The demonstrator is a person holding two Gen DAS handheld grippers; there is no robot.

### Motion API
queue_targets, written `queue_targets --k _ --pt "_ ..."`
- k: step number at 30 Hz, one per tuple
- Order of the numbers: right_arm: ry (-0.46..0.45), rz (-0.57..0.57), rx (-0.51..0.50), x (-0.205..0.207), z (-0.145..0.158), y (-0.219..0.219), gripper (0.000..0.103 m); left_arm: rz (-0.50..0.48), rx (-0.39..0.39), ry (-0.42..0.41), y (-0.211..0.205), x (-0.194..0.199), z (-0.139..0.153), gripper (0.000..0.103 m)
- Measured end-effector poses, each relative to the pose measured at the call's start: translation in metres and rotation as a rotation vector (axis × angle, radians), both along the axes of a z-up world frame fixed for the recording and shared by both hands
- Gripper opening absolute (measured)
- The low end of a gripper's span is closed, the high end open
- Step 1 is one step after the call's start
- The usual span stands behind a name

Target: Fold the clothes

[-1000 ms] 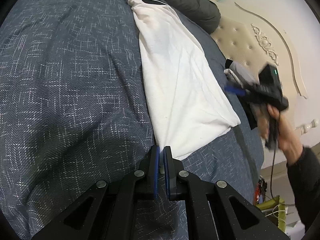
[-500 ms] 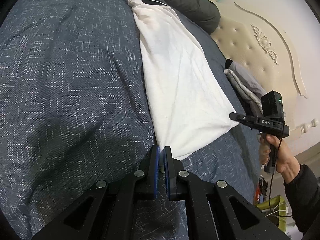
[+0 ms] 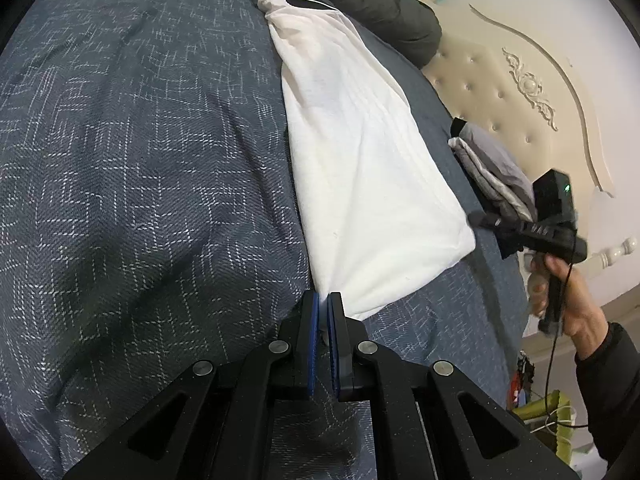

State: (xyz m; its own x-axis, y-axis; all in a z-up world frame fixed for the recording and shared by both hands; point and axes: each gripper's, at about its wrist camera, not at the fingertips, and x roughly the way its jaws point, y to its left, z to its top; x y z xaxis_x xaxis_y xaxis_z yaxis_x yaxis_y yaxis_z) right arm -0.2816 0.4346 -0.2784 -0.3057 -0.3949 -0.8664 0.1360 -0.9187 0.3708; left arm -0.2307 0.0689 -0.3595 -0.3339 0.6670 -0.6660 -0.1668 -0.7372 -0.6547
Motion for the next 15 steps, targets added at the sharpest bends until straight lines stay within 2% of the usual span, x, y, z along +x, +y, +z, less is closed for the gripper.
queue_targets --k 2,4,6,8,10,15 --pt "0.035 -0.025 0.006 -0.009 0.015 0.002 0.014 0.0 -0.005 0.002 0.001 0.0 0.001 0.005" --pt "0.077 -0.012 0.02 -0.025 0.029 -0.007 0.022 0.0 -0.009 0.004 0.001 0.001 0.001 0.005" --pt "0.118 0.029 0.049 -0.048 0.043 -0.031 0.023 0.002 -0.014 0.007 0.002 0.001 0.002 0.005" --pt "0.157 0.087 0.076 -0.073 0.055 -0.064 0.026 0.006 -0.016 0.007 0.004 0.001 0.002 0.005" --pt "0.183 0.148 0.103 -0.099 0.063 -0.101 0.034 0.008 -0.015 0.006 0.004 0.002 0.003 0.005" --pt "0.206 0.274 0.188 -0.159 0.064 -0.183 0.037 0.01 -0.009 0.002 0.002 0.004 0.001 0.005"
